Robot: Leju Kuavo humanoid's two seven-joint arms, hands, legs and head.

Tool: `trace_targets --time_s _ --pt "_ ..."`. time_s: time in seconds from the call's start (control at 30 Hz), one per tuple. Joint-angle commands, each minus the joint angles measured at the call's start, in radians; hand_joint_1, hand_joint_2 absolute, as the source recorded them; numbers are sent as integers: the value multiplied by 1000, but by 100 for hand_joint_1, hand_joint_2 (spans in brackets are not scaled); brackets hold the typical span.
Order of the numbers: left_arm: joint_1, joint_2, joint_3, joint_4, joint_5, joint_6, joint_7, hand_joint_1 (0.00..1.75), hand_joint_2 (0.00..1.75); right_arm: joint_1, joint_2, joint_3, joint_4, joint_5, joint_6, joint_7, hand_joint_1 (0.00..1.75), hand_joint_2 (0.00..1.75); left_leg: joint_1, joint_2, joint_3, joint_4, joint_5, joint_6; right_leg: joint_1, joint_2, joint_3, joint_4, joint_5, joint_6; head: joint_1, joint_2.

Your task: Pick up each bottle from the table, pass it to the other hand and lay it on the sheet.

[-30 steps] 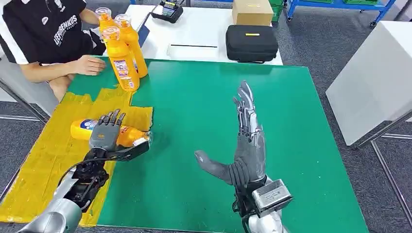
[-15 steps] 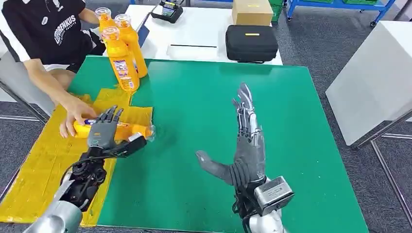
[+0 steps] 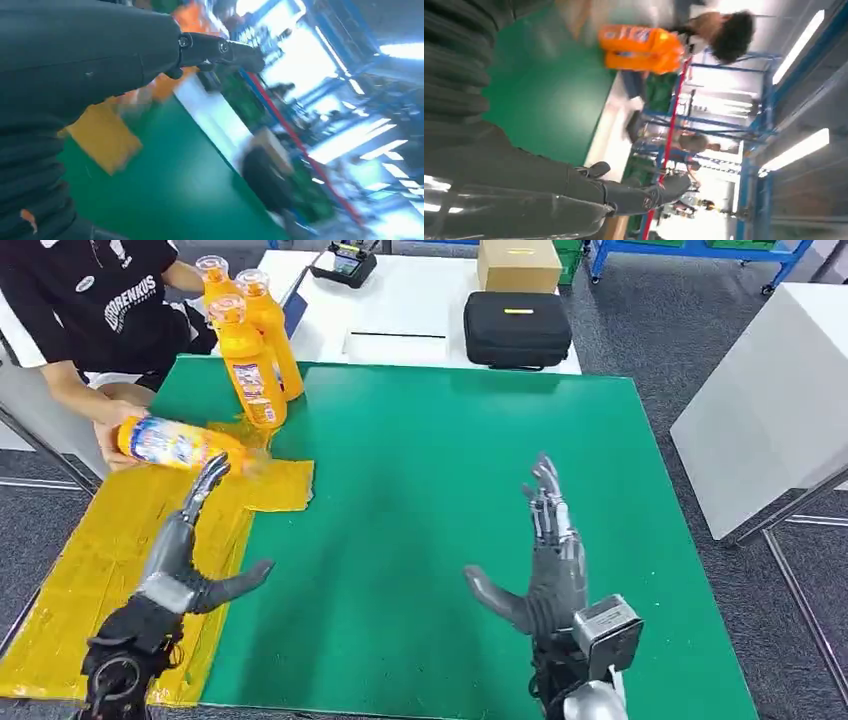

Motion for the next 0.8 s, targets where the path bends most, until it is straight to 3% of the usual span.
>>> trace_targets --time_s 0.03,0.3,0.37,0.57,0.8 --pt "57 -48 10 -13 87 -35 11 0 175 26 37 -140 76 7 63 -2 0 175 0 0 4 -1 -1 -1 1 -1 4 -1 -1 -1 0 0" --pt "56 -58 15 -11 111 -37 29 0 175 29 42 -148 78 18 73 -3 0 175 0 0 4 -1 -1 -1 0 -1 4 -1 -1 -1 0 0" --pt "36 -61 -36 109 176 -116 82 0 175 32 13 -194 192 20 182 -55 0 175 0 -1 9 -2 -2 -2 0 -3 10 -2 -3 -1 0 0" --pt "-6 -54 -100 220 233 -158 137 0 175 -8 64 -303 265 27 242 -79 0 175 0 -2 5 -2 0 -1 0 -3 6 -2 0 -1 0 0" --pt "-58 -67 -159 327 263 -196 174 0 175 -10 67 -359 317 32 256 -94 0 175 -1 0 8 -2 -1 -2 0 -3 8 -1 -2 -2 0 0"
